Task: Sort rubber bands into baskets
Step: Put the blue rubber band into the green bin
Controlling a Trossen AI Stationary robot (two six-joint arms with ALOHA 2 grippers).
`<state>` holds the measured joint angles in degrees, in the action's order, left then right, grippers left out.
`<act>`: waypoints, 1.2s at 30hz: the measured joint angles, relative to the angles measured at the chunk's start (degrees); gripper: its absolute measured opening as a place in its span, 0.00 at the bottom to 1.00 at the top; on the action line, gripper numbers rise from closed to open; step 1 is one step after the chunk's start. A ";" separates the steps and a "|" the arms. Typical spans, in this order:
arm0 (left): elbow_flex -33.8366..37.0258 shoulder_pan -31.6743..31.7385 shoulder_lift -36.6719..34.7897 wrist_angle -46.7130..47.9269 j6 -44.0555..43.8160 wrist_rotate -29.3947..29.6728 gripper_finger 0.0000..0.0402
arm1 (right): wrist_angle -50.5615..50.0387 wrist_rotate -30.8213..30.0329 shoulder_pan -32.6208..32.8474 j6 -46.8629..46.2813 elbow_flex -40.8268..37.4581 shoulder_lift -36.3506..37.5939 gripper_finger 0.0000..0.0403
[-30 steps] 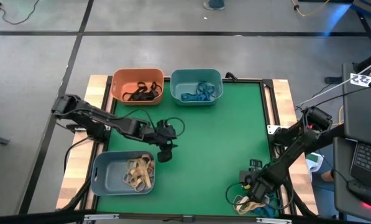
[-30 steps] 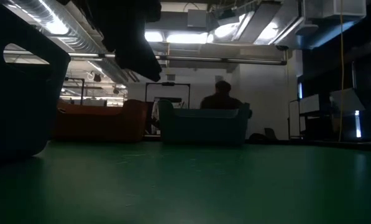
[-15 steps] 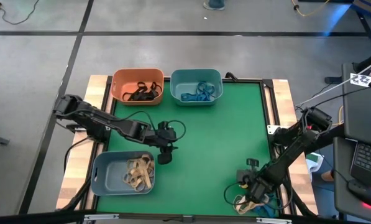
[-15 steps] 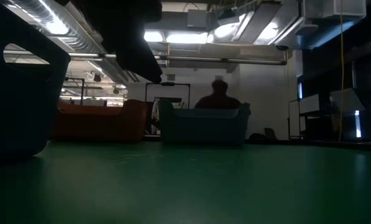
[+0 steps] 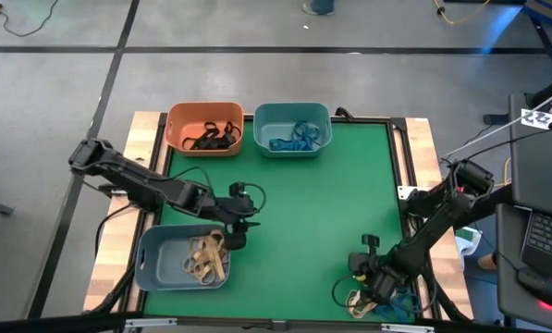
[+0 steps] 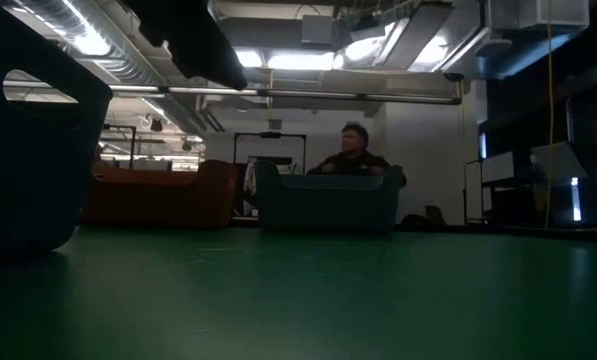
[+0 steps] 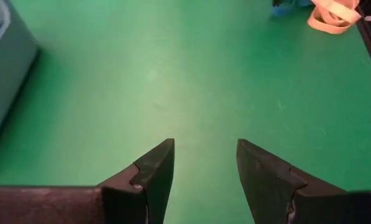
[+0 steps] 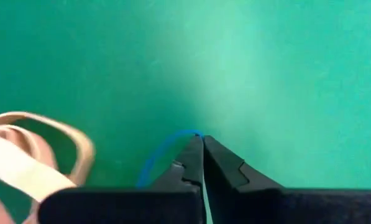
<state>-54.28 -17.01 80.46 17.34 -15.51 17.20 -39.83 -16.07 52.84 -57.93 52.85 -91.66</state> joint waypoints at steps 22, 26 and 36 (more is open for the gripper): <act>5.87 -8.09 -5.48 2.32 -6.99 16.10 0.42 | -18.89 -31.26 -12.57 16.87 19.24 0.04 0.01; 9.47 -8.64 -5.45 -2.94 -7.33 16.09 0.42 | -18.80 -35.58 -17.18 22.98 21.21 0.07 0.01; 21.34 -8.32 -4.93 -27.32 -6.98 15.90 0.42 | -15.47 -48.85 -32.96 42.43 23.53 0.07 0.01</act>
<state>-32.94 -25.32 75.53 -9.97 -22.49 33.10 -55.30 -64.93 19.88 -15.50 76.38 -91.59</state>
